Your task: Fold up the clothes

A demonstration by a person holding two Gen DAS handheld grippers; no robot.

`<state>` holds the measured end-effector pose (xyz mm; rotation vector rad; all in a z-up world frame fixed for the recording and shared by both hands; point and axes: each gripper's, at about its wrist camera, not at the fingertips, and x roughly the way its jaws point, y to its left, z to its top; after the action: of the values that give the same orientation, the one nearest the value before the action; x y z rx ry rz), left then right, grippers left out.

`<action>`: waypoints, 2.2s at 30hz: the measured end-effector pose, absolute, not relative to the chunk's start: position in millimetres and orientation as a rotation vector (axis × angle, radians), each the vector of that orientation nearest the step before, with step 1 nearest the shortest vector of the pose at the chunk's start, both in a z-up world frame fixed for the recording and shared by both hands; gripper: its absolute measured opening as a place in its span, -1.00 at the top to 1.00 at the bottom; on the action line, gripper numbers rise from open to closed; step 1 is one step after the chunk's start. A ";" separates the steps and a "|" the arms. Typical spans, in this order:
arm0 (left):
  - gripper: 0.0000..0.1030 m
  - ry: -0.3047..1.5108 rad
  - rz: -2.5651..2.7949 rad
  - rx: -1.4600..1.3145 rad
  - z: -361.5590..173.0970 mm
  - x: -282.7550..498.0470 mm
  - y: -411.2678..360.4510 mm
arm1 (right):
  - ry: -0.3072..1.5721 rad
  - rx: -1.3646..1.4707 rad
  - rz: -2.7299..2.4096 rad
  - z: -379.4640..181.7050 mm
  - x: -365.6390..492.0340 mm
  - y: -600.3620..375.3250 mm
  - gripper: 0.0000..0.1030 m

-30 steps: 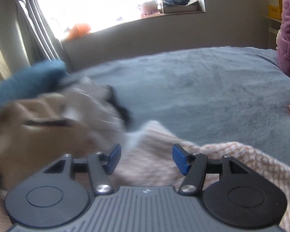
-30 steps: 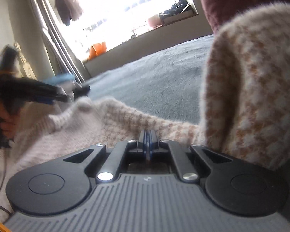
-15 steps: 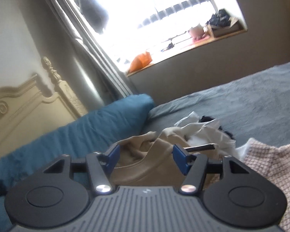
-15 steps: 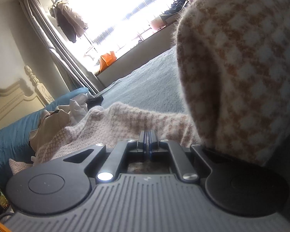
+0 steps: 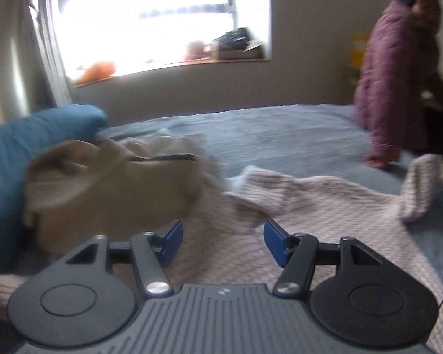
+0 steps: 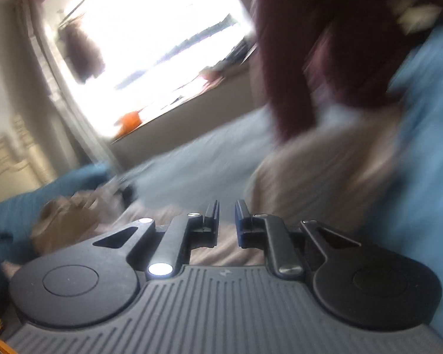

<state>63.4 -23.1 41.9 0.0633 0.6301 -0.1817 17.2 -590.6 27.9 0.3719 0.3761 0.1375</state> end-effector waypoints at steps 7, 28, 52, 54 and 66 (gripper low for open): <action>-0.21 0.609 -0.407 0.034 -14.1 16.6 -14.9 | 0.491 -0.344 -0.321 154.0 -90.0 -575.5 0.51; -0.26 0.722 -0.848 0.310 -42.5 -95.5 -71.6 | 0.930 -0.655 0.966 -20.8 -177.1 -312.9 0.39; 0.91 0.674 -1.081 0.553 -82.0 -201.7 -160.4 | 0.873 -0.690 0.650 -18.5 -208.2 -357.3 0.99; 0.91 0.679 -1.101 0.511 -76.5 -201.0 -160.1 | 0.841 -0.687 0.651 1.4 -208.1 -359.7 0.99; 0.91 0.775 -1.180 0.516 -101.1 -199.4 -168.6 | 0.972 -0.846 0.718 -26.8 -215.0 -365.3 0.99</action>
<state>-199.4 -168.6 -101.1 0.5158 0.7752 -1.1796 -215.0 -365.3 -26.8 -0.8456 0.9720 0.7182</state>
